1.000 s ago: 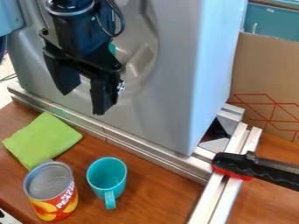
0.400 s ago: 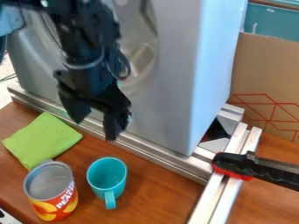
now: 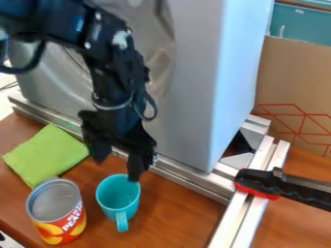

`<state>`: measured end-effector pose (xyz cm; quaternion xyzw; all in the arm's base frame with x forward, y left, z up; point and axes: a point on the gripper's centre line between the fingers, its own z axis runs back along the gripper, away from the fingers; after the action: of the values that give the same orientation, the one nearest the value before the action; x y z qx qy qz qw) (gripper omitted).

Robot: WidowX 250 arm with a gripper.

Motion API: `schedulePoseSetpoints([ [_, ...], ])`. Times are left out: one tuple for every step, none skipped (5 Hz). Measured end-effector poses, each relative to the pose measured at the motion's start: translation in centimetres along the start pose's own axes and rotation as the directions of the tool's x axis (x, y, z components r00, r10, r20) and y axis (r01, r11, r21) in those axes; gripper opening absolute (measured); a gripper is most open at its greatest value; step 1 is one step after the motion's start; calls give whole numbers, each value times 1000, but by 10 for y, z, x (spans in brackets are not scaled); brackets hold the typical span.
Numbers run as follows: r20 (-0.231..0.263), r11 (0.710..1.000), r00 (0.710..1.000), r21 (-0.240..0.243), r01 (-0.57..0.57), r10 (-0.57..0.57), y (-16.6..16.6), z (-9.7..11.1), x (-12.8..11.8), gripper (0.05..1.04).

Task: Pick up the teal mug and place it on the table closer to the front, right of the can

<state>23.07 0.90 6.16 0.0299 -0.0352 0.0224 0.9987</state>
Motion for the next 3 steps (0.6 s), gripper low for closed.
schedulePoseSetpoints([
  [-27,998,999,-49,-35,34,-9,-11,3,1001],
  [-45,997,999,-69,-31,28,-13,-22,4,1001],
  [-64,996,995,-58,-74,70,-13,-37,7,1001],
])
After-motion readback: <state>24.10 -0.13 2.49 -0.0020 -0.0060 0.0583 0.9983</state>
